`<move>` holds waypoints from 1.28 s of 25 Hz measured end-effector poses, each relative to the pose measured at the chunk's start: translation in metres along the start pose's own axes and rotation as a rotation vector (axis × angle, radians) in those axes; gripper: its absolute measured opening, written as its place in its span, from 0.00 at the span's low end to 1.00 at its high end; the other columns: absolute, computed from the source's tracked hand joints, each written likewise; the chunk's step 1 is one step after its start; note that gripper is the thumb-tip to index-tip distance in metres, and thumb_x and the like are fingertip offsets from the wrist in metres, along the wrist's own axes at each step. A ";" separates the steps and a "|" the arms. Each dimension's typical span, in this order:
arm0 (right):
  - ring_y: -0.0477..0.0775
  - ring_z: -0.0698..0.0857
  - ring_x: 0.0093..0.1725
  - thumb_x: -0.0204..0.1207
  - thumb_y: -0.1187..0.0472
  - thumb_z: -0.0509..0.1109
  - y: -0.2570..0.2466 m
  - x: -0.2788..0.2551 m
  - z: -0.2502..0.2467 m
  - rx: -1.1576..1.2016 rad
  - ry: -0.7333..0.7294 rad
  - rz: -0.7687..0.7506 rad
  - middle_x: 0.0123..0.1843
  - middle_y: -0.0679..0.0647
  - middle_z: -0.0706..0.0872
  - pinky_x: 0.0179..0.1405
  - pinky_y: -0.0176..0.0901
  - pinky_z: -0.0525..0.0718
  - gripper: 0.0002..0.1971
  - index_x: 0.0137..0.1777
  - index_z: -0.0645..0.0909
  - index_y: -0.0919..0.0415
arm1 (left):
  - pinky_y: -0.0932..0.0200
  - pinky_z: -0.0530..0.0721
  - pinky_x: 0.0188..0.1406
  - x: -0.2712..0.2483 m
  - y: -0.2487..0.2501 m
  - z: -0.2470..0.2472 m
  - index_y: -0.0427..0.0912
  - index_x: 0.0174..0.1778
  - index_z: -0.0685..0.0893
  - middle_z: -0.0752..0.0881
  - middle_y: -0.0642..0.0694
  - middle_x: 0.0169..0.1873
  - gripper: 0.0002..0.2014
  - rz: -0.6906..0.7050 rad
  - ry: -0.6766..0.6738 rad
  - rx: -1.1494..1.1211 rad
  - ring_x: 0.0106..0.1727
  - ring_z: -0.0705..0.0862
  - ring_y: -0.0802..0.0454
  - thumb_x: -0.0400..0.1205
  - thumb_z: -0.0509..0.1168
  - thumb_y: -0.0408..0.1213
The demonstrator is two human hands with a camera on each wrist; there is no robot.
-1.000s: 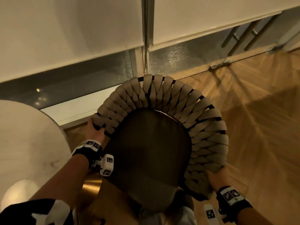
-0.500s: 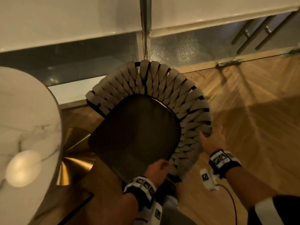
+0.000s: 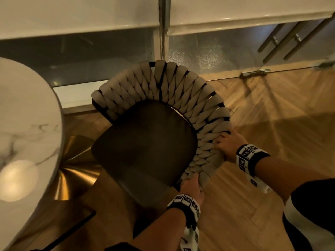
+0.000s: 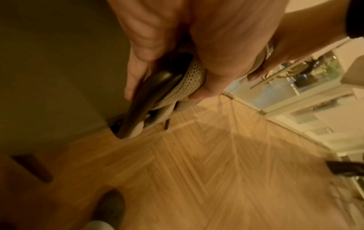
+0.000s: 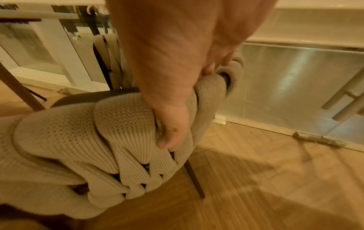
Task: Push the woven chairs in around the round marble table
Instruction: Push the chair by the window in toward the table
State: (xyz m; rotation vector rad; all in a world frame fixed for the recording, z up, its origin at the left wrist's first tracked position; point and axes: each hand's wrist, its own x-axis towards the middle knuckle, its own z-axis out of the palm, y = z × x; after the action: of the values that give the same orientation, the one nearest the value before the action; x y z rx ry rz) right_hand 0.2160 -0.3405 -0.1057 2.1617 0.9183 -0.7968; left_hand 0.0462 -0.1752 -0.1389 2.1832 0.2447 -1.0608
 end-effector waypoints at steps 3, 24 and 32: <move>0.59 0.80 0.64 0.60 0.31 0.70 -0.030 -0.011 -0.005 0.015 0.095 -0.038 0.61 0.45 0.88 0.79 0.72 0.50 0.31 0.62 0.84 0.44 | 0.47 0.70 0.80 -0.022 -0.034 -0.024 0.53 0.85 0.56 0.70 0.41 0.80 0.35 0.013 -0.008 0.052 0.80 0.70 0.39 0.83 0.63 0.37; 0.68 0.83 0.59 0.78 0.52 0.71 -0.177 0.005 -0.089 2.075 0.278 0.481 0.63 0.56 0.79 0.53 0.73 0.86 0.10 0.53 0.72 0.39 | 0.27 0.81 0.64 -0.096 -0.244 -0.151 0.57 0.71 0.71 0.73 0.34 0.69 0.23 -0.449 0.380 -1.736 0.71 0.76 0.26 0.81 0.69 0.42; 0.68 0.89 0.49 0.59 0.58 0.84 -0.202 0.062 -0.040 2.225 0.325 0.559 0.59 0.60 0.85 0.31 0.69 0.90 0.36 0.66 0.71 0.47 | 0.32 0.87 0.42 -0.087 -0.233 -0.154 0.48 0.74 0.69 0.70 0.30 0.72 0.23 -0.520 0.481 -1.641 0.65 0.76 0.26 0.84 0.63 0.30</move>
State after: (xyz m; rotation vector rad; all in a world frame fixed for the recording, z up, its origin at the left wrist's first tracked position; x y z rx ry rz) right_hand 0.1054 -0.1773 -0.1922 3.8986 -1.4236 -1.3424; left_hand -0.0171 0.1103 -0.1244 0.7665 1.3653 -0.2010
